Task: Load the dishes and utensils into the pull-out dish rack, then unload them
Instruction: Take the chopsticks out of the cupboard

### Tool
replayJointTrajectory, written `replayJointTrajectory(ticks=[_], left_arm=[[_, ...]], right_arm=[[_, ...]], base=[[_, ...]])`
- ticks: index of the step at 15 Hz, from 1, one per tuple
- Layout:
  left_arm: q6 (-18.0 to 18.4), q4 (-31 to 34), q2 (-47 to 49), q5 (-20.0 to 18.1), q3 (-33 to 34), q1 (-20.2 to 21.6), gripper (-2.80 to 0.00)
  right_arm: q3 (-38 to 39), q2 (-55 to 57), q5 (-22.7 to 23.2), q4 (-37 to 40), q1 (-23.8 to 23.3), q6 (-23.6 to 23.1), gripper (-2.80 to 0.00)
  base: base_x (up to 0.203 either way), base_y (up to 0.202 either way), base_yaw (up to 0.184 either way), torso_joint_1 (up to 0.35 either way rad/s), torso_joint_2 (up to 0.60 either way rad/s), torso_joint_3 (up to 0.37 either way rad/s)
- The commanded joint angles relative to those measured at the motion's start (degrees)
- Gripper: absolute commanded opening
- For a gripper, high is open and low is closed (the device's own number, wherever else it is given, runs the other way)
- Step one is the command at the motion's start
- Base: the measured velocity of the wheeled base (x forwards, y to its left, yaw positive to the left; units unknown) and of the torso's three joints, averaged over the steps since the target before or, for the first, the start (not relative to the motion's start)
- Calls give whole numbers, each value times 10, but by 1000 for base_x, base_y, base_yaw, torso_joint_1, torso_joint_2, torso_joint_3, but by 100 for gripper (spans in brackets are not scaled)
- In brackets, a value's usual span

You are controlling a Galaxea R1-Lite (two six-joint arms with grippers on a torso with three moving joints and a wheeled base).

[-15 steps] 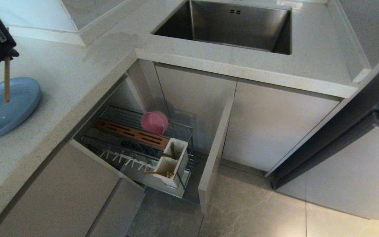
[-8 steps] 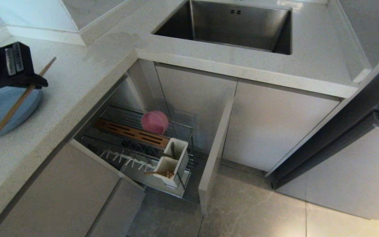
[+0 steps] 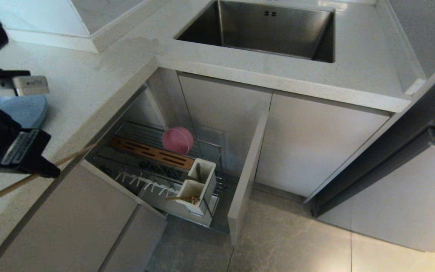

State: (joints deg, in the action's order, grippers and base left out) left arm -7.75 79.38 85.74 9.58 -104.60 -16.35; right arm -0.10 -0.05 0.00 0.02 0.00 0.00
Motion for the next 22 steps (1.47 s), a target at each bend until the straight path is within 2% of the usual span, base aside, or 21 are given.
replayJointTrajectory(ticks=[1, 3, 7, 11, 22], left_arm=[[4, 18, 18, 1, 7, -9, -280], [20, 44, 49, -1, 11, -22, -280], [24, 47, 116, -49, 11, -54, -280], [20, 29, 198, -53, 8, -73, -280], [12, -40, 356, -57, -22, -73, -280]], right_arm=[[0, 0, 0, 0, 0, 0, -280], [0, 0, 0, 0, 0, 0, -280], [0, 0, 0, 0, 0, 0, -280], [0, 0, 0, 1, 0, 0, -280], [0, 0, 0, 0, 0, 0, -280]], base=[[0, 0, 0, 0, 0, 0], [0, 0, 0, 0, 0, 0], [0, 0, 0, 0, 0, 0], [0, 0, 0, 0, 0, 0], [0, 0, 0, 0, 0, 0]])
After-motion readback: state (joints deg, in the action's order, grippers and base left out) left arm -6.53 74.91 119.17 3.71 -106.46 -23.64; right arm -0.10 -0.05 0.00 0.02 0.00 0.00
